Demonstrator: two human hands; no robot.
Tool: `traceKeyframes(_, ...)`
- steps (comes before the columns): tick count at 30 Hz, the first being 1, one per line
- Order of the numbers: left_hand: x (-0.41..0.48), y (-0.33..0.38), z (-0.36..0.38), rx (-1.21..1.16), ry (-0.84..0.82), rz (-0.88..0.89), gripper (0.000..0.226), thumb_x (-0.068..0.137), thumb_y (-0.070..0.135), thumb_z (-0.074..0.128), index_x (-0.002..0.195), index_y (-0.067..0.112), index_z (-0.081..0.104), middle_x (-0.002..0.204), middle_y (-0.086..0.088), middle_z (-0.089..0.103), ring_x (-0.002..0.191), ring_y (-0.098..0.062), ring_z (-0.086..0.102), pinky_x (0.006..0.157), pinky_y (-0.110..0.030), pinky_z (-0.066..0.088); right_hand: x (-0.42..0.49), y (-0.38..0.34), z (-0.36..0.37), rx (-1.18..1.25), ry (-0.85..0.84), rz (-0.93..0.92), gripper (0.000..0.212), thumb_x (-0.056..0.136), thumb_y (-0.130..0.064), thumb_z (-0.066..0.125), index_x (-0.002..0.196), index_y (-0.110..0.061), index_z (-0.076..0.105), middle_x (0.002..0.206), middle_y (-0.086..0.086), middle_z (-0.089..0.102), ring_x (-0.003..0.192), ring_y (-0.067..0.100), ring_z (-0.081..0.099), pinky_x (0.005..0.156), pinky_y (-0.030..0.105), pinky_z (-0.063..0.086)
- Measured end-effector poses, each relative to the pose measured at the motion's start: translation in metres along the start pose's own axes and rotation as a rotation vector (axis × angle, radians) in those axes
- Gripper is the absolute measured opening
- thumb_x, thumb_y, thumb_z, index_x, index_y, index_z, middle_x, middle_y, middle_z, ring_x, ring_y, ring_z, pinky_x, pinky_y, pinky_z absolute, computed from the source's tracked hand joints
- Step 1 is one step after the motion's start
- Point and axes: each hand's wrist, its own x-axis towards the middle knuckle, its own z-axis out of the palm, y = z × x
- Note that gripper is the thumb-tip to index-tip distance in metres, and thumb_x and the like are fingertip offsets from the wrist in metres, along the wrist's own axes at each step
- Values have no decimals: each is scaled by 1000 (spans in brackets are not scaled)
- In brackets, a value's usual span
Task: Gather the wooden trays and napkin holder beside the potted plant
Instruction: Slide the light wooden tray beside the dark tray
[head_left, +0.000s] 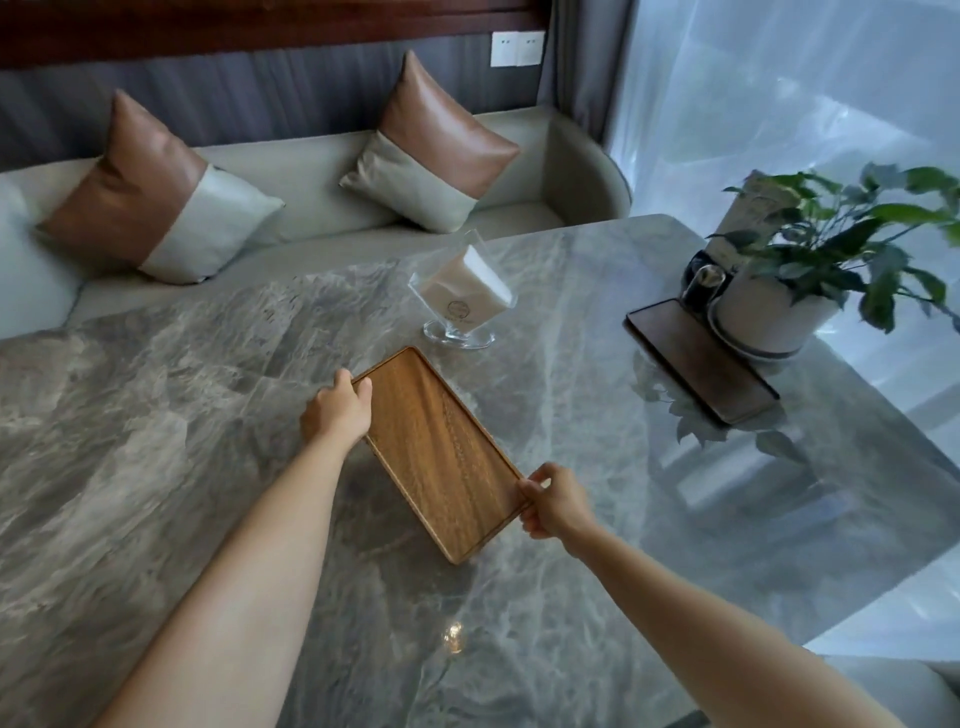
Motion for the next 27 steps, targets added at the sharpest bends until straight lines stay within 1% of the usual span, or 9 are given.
traceKeyframes(4,-8,55,16,42,-18,35,44,99,38,27,129,9,41,127,-26,55,117,-41,52,95,-46,42,16,6,-51,13,19,0,18,93,-14,46,75,-11,45,58,10,55,46,18,53,42,27,47)
traceKeyframes(7,-12,96,32,57,-32,66,44,100,37,26,130,8,40,128,-25,54,118,-40,51,95,-47,43,30,11,-89,8,47,6,14,93,-14,46,81,-7,47,59,11,56,46,20,54,44,29,49)
traceKeyframes(11,-12,148,56,29,-64,81,47,100,35,29,134,4,39,133,-29,49,124,-42,46,101,-47,39,51,20,-137,10,84,6,13,91,-14,48,83,-5,50,61,11,59,47,19,57,47,30,53)
traceKeyframes(14,-8,178,79,5,-75,104,45,99,35,31,129,4,41,132,-30,50,122,-42,48,102,-48,43,68,29,-166,5,114,0,14,90,-14,49,79,-5,50,59,11,60,48,20,58,55,38,56)
traceKeyframes(16,-5,196,93,31,-87,108,45,99,36,30,129,4,40,131,-29,50,120,-42,49,99,-48,42,80,38,-182,-20,133,2,14,90,-14,50,79,-5,51,58,11,61,50,22,59,62,42,57)
traceKeyframes(18,-4,213,105,81,-101,109,45,99,37,28,127,4,41,130,-29,52,119,-43,50,97,-47,41,90,46,-195,-20,146,16,14,89,-15,51,79,-5,52,58,11,61,51,24,59,65,45,56)
traceKeyframes(23,1,251,130,170,-130,130,47,100,38,25,128,2,40,132,-28,50,121,-43,48,98,-47,41,113,59,-220,40,174,50,14,90,-13,50,80,-4,50,58,14,57,46,24,55,59,43,55)
traceKeyframes(25,6,263,139,183,-145,143,47,99,38,25,127,3,39,132,-27,50,122,-42,48,99,-47,41,120,61,-229,38,174,69,14,91,-15,48,84,-3,50,62,15,59,49,25,56,56,41,55)
traceKeyframes(27,11,274,148,195,-166,142,48,99,39,24,129,4,38,130,-27,52,121,-42,49,98,-47,42,126,63,-237,35,169,82,14,92,-16,47,90,-3,50,66,16,60,49,24,56,51,36,54)
